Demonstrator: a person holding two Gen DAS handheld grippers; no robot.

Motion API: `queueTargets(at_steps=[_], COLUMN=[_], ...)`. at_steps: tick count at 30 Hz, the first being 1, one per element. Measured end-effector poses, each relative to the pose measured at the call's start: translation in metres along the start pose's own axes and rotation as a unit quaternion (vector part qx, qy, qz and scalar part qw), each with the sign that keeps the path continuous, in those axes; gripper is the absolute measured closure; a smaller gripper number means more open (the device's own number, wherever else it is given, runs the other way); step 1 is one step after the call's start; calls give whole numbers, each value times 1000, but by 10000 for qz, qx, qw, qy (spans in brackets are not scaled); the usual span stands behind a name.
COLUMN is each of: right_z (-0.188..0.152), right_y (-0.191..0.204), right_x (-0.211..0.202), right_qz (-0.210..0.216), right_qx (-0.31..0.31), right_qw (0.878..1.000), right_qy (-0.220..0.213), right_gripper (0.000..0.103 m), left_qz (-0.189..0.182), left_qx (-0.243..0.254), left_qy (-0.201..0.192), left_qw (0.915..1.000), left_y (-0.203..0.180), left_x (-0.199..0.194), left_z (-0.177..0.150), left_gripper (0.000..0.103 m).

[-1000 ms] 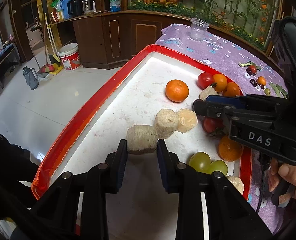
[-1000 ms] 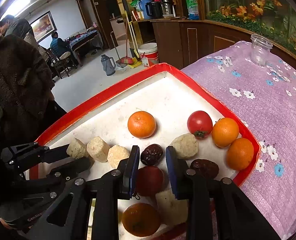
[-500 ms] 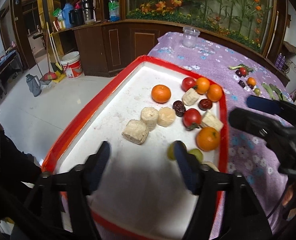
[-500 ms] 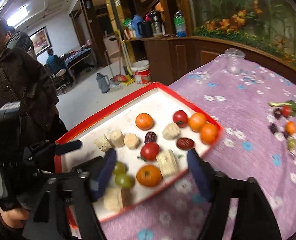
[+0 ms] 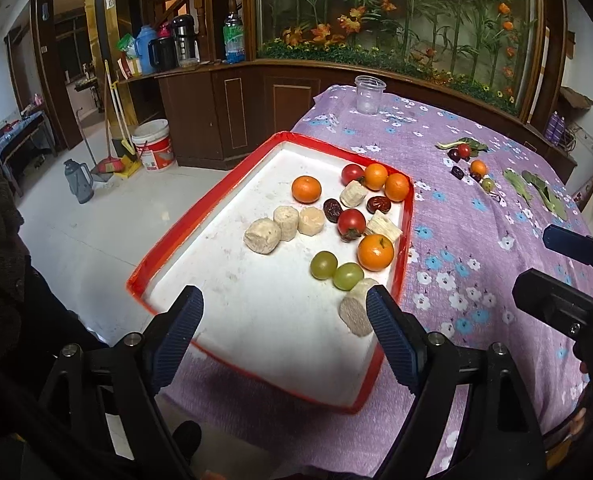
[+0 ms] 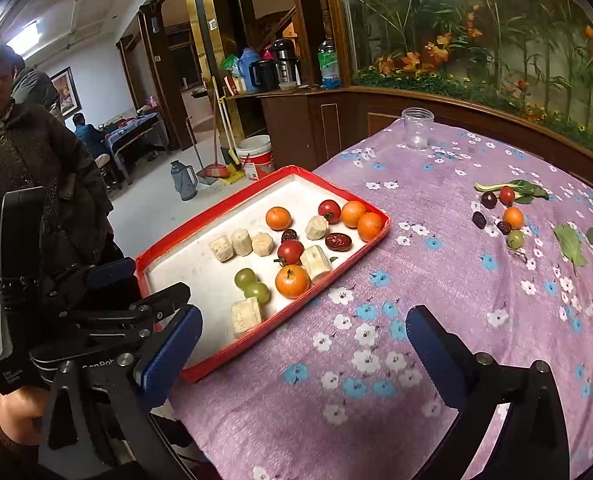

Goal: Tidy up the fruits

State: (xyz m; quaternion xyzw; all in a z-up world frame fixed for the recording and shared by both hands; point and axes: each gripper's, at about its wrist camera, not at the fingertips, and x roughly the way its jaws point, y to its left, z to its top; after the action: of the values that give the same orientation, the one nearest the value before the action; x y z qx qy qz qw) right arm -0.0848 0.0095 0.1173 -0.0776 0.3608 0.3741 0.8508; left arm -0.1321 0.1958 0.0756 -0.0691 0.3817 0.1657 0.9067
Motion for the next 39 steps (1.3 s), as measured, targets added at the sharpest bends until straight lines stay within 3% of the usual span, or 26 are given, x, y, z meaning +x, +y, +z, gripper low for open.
queueTargets(at_steps=[16, 27, 32, 39], right_z=[-2, -4, -5, -5], right_y=[13, 22, 24, 25], right_x=[-20, -30, -33, -32], right_qz=[-50, -75, -72, -59], right_qx=[-109, -206, -220, -191], right_qw=[9998, 9996, 9995, 9996], right_qy=[-139, -201, -229, -199], right_gripper=[0, 0, 0, 0], left_qz=[550, 180, -259, -26], left_qx=[104, -268, -619, -653], left_qy=[-165, -262, -275, -515], left_qw=[9983, 9991, 9974, 9965], left_y=[-4, 3, 13, 13], left_x=[-27, -40, -42, -45], left_z=[-6, -13, -12, -14], left_gripper=[19, 19, 19, 19])
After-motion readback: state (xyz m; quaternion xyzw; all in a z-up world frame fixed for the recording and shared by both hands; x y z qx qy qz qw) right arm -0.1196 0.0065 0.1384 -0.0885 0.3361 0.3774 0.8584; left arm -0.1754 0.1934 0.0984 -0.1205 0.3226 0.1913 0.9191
